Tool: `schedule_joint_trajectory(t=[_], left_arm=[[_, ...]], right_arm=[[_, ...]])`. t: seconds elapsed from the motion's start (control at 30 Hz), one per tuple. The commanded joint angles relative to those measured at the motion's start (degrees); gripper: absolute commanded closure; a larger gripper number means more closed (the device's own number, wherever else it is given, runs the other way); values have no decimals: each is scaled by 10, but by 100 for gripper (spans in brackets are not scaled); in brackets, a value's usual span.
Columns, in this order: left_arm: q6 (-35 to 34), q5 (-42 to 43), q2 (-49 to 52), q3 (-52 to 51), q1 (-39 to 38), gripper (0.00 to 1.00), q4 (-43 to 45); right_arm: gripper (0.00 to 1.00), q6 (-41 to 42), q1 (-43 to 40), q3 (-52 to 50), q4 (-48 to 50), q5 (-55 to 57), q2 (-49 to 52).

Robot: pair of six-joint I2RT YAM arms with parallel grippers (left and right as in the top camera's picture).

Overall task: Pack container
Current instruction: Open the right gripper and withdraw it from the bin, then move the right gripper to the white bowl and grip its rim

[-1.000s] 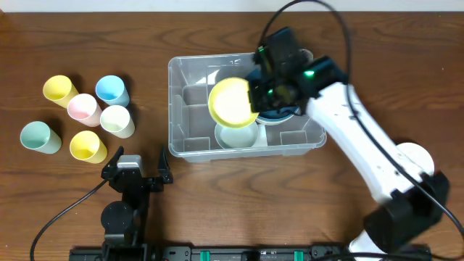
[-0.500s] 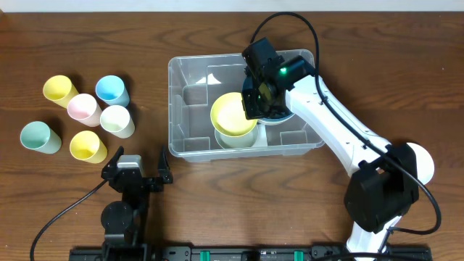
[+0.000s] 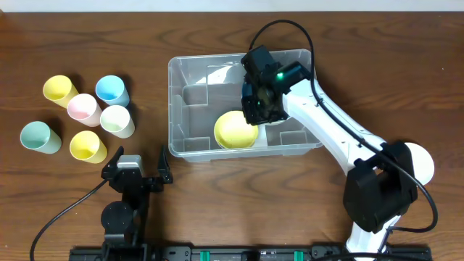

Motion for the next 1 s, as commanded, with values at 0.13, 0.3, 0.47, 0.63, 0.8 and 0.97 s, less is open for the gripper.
schedule_joint_trajectory(t=[0.13,0.3,0.47,0.63,0.8,0.97], left_arm=[[8,-6,-3,-10,-2,2,-20],[8,-6,-3,-10,-2,2,-20],[8,-6,-3,-10,-2,2,-20],[8,-6,-3,-10,-2,2,-20],[8,-6,-3,-10,-2,2,-20],[8,-6,-3,-10,-2,2,-20]], right_arm=[[78,-9,21,0,9,-3,5],[79,-9,21,24,-10,-12,-30],[75,-9,-4,47,-46,23,-98],[69,21,-82,48,-105,69,-177],[65,48,-210,48,-182,74,-223],[65,58,-338,28,-238,78,-236]])
